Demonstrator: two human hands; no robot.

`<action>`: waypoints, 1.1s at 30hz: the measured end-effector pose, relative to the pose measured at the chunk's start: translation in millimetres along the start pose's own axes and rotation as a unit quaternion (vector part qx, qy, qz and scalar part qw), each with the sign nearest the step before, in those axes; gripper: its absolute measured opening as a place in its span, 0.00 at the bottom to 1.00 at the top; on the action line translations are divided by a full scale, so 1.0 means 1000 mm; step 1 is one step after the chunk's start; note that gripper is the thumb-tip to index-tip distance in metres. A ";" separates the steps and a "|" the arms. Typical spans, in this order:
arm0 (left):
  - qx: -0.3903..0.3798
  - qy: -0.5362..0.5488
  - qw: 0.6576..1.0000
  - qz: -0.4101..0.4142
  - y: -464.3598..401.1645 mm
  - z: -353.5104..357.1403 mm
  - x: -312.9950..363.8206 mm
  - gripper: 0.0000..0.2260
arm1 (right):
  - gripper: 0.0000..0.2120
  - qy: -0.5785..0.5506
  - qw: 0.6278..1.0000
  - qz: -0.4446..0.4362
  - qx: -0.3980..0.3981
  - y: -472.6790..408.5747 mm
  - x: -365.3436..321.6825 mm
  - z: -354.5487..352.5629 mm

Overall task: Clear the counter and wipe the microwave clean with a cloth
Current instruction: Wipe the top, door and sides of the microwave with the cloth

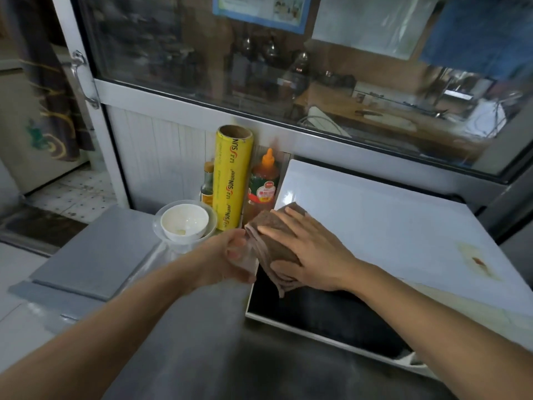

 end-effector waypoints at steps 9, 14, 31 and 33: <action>-0.014 0.003 0.999 0.041 0.002 0.023 0.022 0.40 | 0.27 0.092 0.984 0.128 0.080 0.133 0.036 -0.013; -0.028 0.048 0.998 0.033 0.006 0.025 0.011 0.42 | 0.28 0.121 0.978 0.152 0.074 0.075 0.003 -0.009; 0.106 -0.033 0.994 -0.003 0.022 0.042 0.026 0.39 | 0.25 0.170 0.962 0.108 0.184 0.127 0.029 -0.015; 0.139 -0.052 0.989 -0.009 0.022 0.046 0.027 0.40 | 0.24 0.154 0.967 0.128 0.160 0.154 0.049 -0.008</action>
Point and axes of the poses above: each hand's wrist, its own y-axis away from the middle knuckle, its own z-axis out of the palm, x = y × z, the point moved 8 cm from there along -y, towards the middle knuckle, and after that the axes turned 5 degrees about -z, right-handed, at the moved point
